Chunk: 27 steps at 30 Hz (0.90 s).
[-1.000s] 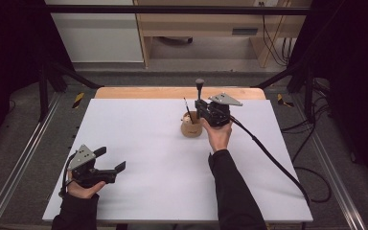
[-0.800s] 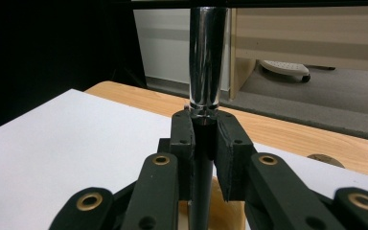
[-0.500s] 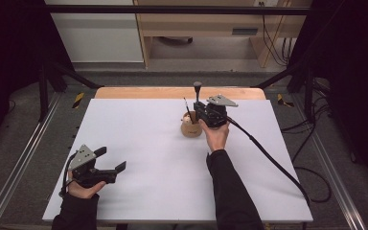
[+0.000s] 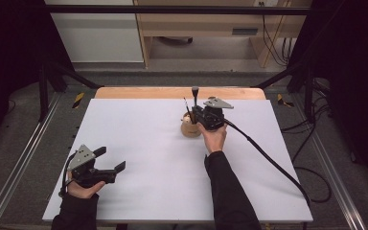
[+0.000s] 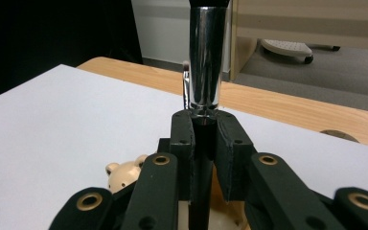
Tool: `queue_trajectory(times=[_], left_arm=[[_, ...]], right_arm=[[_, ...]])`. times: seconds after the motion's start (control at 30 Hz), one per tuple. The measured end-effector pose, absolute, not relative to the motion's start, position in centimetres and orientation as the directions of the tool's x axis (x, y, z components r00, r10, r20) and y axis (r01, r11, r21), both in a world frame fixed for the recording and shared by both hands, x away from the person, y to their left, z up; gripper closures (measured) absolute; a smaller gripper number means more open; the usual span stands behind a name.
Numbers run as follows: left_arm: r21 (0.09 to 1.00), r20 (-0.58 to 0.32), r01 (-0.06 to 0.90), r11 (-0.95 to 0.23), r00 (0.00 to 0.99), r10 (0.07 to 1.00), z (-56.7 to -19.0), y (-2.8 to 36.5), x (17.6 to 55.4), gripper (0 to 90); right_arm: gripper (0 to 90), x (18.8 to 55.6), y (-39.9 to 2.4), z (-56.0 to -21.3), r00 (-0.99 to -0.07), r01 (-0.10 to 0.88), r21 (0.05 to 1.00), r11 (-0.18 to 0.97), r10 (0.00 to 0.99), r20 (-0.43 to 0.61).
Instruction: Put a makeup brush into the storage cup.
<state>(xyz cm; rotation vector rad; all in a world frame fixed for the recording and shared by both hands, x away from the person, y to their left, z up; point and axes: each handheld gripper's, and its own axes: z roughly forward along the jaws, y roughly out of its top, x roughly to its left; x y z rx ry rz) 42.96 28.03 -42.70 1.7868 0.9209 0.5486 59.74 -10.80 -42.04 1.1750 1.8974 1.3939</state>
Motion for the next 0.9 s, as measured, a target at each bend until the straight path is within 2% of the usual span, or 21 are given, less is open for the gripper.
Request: queue_trajectory(times=[0.6, 0.9], left_arm=[[0.922, -0.053, 0.336, -0.194, 0.604, 0.795, -42.7, 28.0, 43.0, 5.2], [0.92, -0.049, 0.336, -0.2, 0.606, 0.794, -42.7, 28.0, 42.9, 5.2]], right_arm=[[79.1, 59.7, -10.8, -43.4, -0.487, 0.396, 0.909, 0.129, 0.869, 0.089], [75.3, 59.1, -11.5, -42.8, -0.483, 0.399, 0.905, 0.146, 0.873, 0.072]])
